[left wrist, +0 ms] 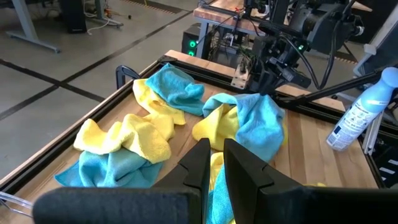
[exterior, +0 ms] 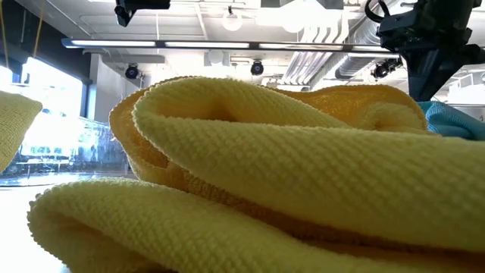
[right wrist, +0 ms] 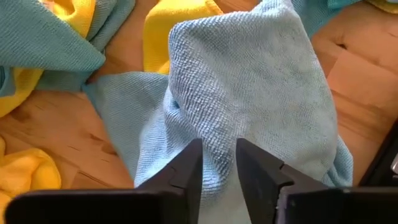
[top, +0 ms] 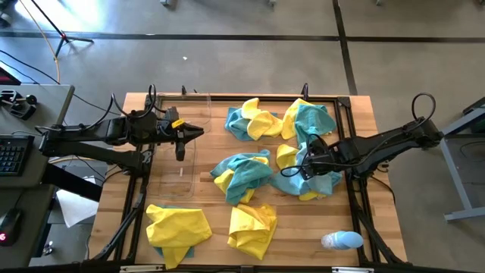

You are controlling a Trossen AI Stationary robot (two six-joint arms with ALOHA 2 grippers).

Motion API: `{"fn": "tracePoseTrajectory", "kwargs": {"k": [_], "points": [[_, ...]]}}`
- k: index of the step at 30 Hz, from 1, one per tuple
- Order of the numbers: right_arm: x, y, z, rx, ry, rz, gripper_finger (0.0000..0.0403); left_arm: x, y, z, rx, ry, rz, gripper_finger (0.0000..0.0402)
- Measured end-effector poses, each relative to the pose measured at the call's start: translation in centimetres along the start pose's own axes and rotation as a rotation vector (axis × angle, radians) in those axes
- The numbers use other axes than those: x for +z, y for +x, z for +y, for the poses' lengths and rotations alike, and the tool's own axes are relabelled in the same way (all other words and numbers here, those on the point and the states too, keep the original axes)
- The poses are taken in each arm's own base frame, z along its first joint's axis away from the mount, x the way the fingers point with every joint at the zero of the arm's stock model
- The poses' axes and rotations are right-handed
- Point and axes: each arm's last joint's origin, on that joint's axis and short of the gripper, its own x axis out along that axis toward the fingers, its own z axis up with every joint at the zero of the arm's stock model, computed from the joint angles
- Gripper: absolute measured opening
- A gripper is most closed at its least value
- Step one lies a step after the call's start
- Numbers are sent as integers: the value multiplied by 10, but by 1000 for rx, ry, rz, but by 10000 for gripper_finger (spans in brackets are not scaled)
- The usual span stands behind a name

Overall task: Sort microfiber towel by color & place in baskets
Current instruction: Put the blue microfiber cloth into the top transparent bin

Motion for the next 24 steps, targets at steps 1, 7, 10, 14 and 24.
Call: {"fn": "tracePoseTrajectory", "kwargs": {"k": [1, 7, 10, 14, 24], "points": [[0, 0, 0, 0, -5, 0, 99, 0, 0, 0, 0, 0, 0, 35], [-1, 2, 0, -3, -7, 0, 96, 0, 0, 0, 0, 0, 0, 35], [-3, 10, -3, -16, -10, 10, 87, 0, 0, 0, 0, 0, 0, 35], [-7, 17, -4, -15, 5, 45, 73, 0, 0, 0, 0, -22, 0, 35], [0, 1, 4, 38, -18, -20, 7, 0, 0, 0, 0, -22, 0, 35]]}}
